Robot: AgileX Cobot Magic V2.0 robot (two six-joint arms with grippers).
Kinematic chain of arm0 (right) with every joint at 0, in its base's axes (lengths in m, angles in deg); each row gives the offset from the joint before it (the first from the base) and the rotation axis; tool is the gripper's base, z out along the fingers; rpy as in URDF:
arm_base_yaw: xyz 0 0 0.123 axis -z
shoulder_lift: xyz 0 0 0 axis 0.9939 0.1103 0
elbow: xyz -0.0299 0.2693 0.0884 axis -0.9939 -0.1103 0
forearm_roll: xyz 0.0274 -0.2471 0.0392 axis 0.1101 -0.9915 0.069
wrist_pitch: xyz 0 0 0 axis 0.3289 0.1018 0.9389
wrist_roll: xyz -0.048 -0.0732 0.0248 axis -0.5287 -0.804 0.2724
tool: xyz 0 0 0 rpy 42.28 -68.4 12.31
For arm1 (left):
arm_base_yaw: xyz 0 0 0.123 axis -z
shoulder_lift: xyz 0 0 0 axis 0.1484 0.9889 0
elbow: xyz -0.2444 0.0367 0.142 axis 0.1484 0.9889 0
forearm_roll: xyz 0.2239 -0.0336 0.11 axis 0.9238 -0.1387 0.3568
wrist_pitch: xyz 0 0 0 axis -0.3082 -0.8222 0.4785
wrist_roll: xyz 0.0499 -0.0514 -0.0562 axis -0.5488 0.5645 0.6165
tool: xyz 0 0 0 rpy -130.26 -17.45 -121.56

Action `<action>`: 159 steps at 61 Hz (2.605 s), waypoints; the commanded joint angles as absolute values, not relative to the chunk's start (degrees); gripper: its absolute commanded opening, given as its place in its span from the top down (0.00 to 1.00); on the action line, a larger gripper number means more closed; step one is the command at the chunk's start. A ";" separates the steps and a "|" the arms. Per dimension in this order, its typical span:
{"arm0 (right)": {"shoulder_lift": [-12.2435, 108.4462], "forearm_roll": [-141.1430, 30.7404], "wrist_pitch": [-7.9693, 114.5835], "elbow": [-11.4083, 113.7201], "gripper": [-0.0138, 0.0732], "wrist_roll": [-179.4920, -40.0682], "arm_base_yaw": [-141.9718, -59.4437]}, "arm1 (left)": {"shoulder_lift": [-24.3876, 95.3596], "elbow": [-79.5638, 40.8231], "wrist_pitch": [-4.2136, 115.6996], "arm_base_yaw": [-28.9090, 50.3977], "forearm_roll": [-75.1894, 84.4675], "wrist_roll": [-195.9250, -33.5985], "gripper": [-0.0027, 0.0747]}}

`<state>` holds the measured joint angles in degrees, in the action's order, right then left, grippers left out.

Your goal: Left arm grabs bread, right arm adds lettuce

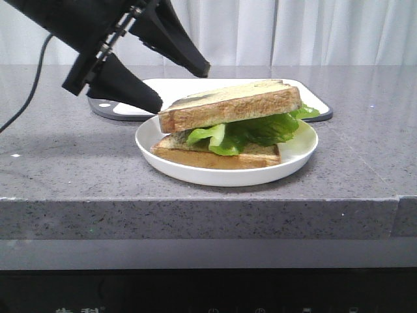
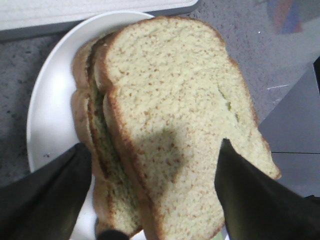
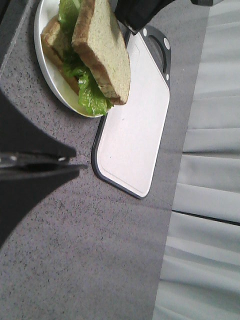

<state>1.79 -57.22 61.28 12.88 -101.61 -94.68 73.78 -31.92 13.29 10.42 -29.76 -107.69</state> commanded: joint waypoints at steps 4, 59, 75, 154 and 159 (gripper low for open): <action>2.31 -56.93 57.18 14.37 0.91 -101.76 -94.34 | 66.97 -33.65 11.47 8.08 -31.39 -107.50 0.30; 2.31 -56.93 57.18 14.37 0.91 -101.76 -94.34 | 38.67 -24.07 38.12 5.80 9.77 -94.14 0.99; 2.31 -56.93 57.18 14.37 0.91 -101.76 -94.34 | 22.17 -9.56 49.16 5.80 15.93 -93.18 0.99; 2.31 -56.93 57.18 14.37 0.91 -101.76 -94.34 | -13.28 17.57 53.45 5.80 5.24 -93.18 0.99; 2.31 -56.93 57.18 14.37 0.91 -101.76 -94.34 | -13.28 17.57 53.45 5.80 5.24 -93.18 0.99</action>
<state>1.79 -57.22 61.46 12.88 -101.61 -94.68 -13.88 19.02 49.33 6.00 6.22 -93.63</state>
